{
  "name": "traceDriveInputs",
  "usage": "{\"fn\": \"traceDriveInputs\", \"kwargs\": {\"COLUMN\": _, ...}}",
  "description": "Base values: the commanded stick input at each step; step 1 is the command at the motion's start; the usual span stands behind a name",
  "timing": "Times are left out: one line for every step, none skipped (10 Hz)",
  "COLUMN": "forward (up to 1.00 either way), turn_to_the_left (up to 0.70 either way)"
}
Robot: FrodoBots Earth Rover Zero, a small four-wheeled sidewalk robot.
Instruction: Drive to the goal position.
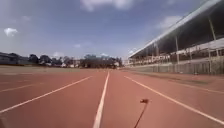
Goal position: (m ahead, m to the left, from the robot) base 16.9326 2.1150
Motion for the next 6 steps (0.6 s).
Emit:
{"fn": "traceDriveInputs", "kwargs": {"forward": 0.70, "turn_to_the_left": 0.00}}
{"fn": "traceDriveInputs", "kwargs": {"forward": 0.70, "turn_to_the_left": 0.00}}
{"fn": "traceDriveInputs", "kwargs": {"forward": 0.70, "turn_to_the_left": 0.00}}
{"fn": "traceDriveInputs", "kwargs": {"forward": 0.70, "turn_to_the_left": 0.00}}
{"fn": "traceDriveInputs", "kwargs": {"forward": 0.70, "turn_to_the_left": 0.00}}
{"fn": "traceDriveInputs", "kwargs": {"forward": 0.70, "turn_to_the_left": 0.00}}
